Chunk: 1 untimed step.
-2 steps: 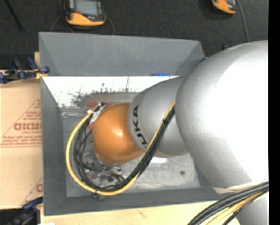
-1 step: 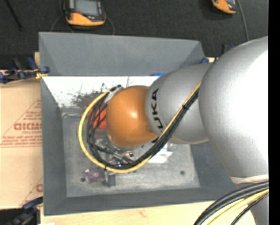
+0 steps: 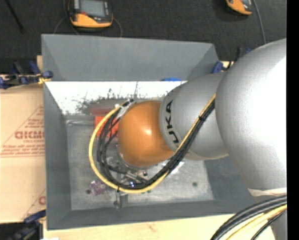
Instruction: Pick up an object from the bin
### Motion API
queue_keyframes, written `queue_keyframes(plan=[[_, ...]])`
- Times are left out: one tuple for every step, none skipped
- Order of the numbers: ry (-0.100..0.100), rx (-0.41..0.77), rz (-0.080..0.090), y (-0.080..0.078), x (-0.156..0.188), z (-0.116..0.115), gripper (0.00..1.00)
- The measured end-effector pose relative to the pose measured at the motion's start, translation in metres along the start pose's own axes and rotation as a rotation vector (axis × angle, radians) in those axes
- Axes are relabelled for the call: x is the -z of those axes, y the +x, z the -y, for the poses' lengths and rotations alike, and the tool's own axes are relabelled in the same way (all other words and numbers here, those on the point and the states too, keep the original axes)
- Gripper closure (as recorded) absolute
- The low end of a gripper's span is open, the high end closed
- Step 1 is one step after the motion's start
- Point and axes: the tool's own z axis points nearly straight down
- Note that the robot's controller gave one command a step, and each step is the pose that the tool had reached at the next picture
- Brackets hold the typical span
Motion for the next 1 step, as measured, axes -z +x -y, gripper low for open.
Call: queue_keyframes(plan=[[-0.001, -0.129, 0.003, -0.0065, -0.0297, -0.0128, 0.0]])
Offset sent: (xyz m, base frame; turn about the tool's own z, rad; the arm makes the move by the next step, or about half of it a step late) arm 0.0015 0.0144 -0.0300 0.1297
